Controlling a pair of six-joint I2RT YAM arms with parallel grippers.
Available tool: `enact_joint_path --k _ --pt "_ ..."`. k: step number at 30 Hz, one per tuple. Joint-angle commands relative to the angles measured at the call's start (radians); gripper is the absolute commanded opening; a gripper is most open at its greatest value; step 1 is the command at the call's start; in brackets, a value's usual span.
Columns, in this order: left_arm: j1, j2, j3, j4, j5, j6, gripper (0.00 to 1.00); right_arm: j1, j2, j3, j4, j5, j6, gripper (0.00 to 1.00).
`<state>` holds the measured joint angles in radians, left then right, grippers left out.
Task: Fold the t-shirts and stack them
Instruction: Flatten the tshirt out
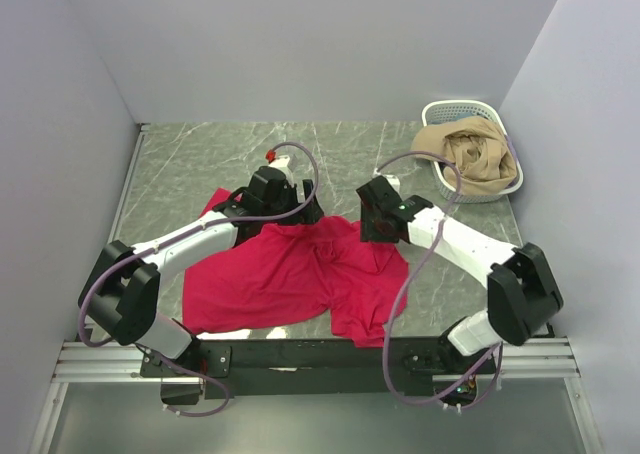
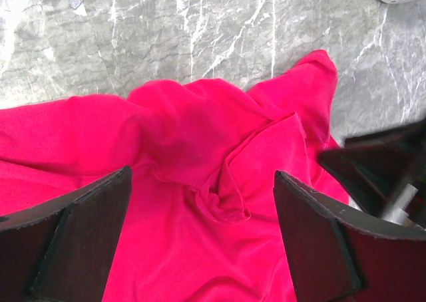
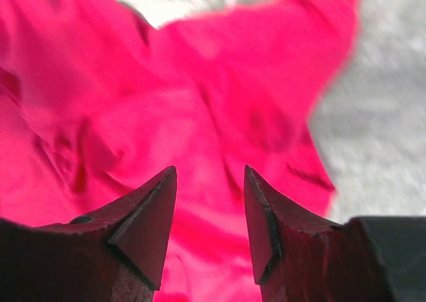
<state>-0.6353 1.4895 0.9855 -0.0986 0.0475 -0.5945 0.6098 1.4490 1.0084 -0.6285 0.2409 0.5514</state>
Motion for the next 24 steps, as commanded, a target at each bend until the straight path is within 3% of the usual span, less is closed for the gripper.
enact_joint_path --k 1,8,24 --pt "0.006 -0.002 0.005 -0.009 0.005 0.015 0.93 -0.037 0.089 0.029 0.177 -0.037 -0.064 0.52" --pt "0.026 -0.009 -0.01 -0.007 0.006 0.015 0.93 -0.117 0.162 0.041 0.27 -0.144 -0.111 0.52" --pt "0.052 0.002 -0.021 -0.006 0.023 0.019 0.94 -0.137 0.205 0.059 0.285 -0.311 -0.148 0.46"
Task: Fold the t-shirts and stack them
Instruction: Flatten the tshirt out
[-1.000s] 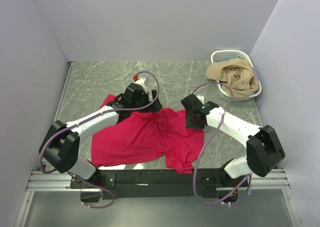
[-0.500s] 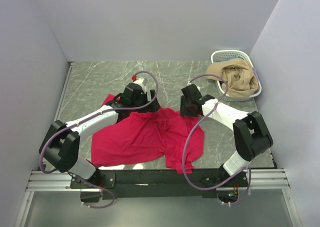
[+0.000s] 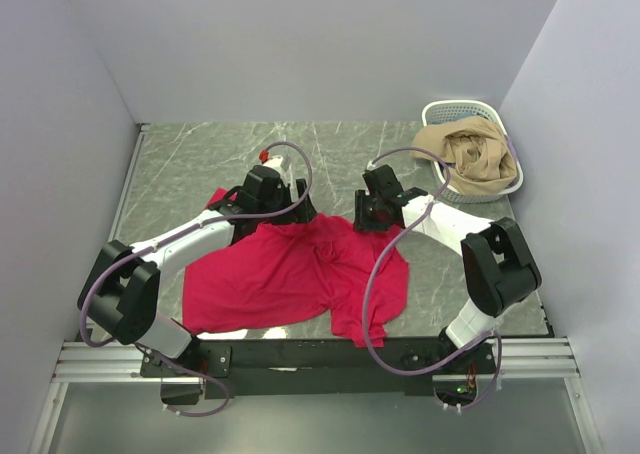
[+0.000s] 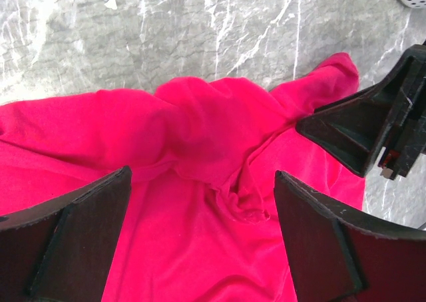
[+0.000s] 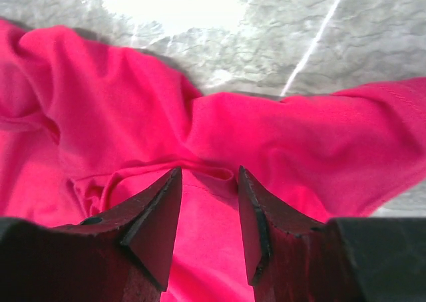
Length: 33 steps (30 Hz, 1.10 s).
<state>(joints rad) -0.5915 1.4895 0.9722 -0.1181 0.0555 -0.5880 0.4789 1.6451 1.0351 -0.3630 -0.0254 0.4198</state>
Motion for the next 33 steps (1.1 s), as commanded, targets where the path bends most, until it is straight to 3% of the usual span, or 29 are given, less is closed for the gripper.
enact_joint_path --k 1,16,20,23,24,30,33 --pt "0.012 0.002 -0.007 0.012 0.015 0.013 0.94 -0.006 0.007 0.036 0.009 -0.045 -0.021 0.46" --pt "0.019 0.012 -0.007 0.011 0.029 0.02 0.94 -0.006 -0.008 0.01 -0.065 0.004 -0.052 0.47" --pt "0.021 0.014 -0.003 0.005 0.023 0.024 0.94 -0.005 -0.011 0.0 -0.068 0.007 -0.055 0.38" --pt "0.025 0.011 -0.004 -0.003 0.014 0.025 0.94 -0.005 -0.014 0.002 -0.071 0.001 -0.062 0.05" --pt "0.027 0.012 -0.001 -0.009 0.001 0.027 0.94 -0.006 -0.018 0.003 -0.071 -0.008 -0.065 0.0" --pt "0.062 -0.031 -0.009 -0.067 -0.098 0.019 0.96 -0.006 -0.145 0.006 -0.054 -0.002 -0.064 0.0" --pt "0.11 -0.061 -0.021 -0.1 -0.176 0.008 0.99 -0.011 -0.224 0.049 -0.06 0.086 -0.058 0.0"
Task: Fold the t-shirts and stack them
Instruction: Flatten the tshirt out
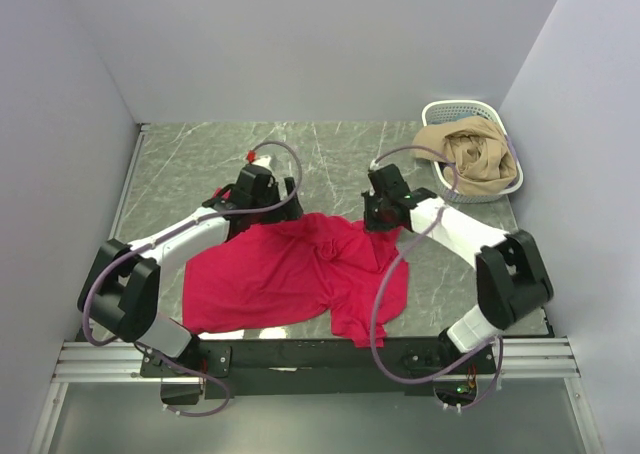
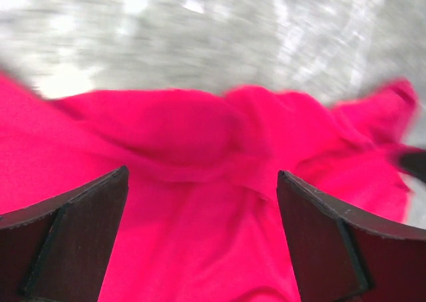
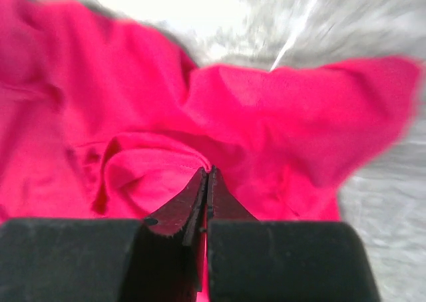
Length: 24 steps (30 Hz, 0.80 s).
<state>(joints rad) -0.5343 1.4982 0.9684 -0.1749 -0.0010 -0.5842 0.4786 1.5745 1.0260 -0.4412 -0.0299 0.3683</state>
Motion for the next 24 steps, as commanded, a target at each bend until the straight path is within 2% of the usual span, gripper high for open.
enact_joint_path --k 1,4,12,21,24 --pt "0.08 -0.076 -0.02 -0.047 -0.149 0.001 0.99 -0.014 -0.169 0.089 0.015 0.114 -0.003 0.0" --pt "0.128 -0.095 -0.023 -0.063 -0.174 -0.002 0.99 -0.043 -0.189 0.156 0.018 0.165 -0.014 0.0" --pt "0.186 -0.046 0.021 -0.037 -0.223 -0.002 0.99 -0.115 0.022 0.377 0.004 0.16 -0.035 0.0" --pt "0.235 0.184 0.179 -0.018 -0.231 0.02 0.99 -0.198 0.39 0.814 -0.063 0.081 -0.037 0.0" --pt "0.25 0.22 0.196 0.012 -0.209 0.024 0.99 -0.213 0.517 1.026 -0.094 0.075 -0.034 0.0"
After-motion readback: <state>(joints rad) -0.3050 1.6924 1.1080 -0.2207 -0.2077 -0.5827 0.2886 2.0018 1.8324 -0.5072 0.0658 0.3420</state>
